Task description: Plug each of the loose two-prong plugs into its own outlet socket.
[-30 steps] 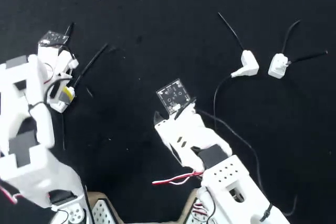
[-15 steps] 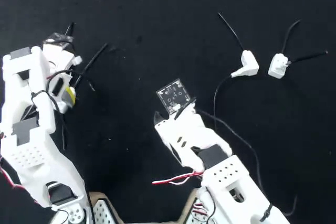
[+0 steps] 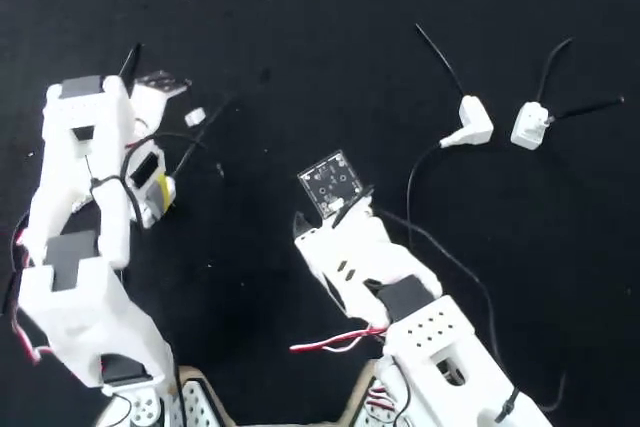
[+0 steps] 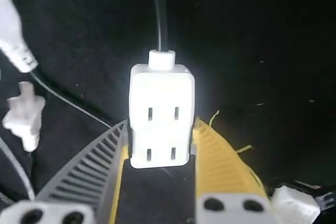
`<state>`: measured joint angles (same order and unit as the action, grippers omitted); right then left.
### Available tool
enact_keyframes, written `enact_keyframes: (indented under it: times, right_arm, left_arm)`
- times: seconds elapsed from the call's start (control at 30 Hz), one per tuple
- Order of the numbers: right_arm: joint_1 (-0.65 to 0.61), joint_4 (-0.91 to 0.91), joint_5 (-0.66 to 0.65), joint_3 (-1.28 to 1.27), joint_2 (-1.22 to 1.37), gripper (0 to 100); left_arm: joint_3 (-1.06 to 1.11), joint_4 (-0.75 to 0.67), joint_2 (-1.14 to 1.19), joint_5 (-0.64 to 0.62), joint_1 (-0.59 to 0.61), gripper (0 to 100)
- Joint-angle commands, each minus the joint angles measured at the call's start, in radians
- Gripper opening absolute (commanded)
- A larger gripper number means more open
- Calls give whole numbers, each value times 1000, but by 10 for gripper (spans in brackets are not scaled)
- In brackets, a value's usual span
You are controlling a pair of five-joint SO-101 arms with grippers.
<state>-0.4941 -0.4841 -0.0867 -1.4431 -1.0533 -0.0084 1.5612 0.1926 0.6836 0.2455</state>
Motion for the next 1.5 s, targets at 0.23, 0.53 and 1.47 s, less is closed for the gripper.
enact_keyframes:
  times: [0.23, 0.53, 1.47]
  right_arm:
    - [186, 29, 117, 38, -28, 219]
    - [206, 63, 150, 30, -28, 219]
    - [324, 58, 147, 68, -28, 219]
  left_arm:
    - [424, -230, -219, -78, -156, 77]
    - [622, -307, -436, -226, -231, 296]
    - [909, -517, -551, -152, -236, 296]
